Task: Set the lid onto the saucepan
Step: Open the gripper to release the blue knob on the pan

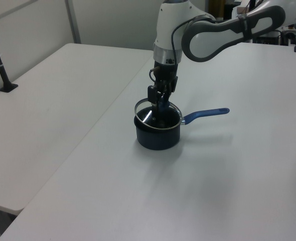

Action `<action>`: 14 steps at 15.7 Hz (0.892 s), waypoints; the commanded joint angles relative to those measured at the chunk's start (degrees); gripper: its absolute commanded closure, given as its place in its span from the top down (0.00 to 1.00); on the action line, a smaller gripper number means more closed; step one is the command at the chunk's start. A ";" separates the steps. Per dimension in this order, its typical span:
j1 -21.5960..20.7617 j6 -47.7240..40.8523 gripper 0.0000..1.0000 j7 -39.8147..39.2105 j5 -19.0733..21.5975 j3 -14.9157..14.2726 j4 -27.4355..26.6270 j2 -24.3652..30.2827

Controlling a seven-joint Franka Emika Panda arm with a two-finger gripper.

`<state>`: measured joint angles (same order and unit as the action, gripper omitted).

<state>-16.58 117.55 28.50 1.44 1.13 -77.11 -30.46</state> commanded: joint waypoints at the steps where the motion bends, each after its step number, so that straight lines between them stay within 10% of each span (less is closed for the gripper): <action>1: -0.47 1.80 0.55 1.12 0.94 -0.52 1.62 -1.17; 6: -0.47 1.89 0.67 0.68 0.85 -0.52 1.09 -1.97; 8: -0.47 1.54 1.00 0.59 0.85 -0.52 1.00 -1.88; 14: 0.67 -1.88 1.00 0.50 -0.81 -0.87 0.74 2.06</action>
<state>-16.36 118.60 28.64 1.43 0.90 -76.18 -31.78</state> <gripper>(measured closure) 0.000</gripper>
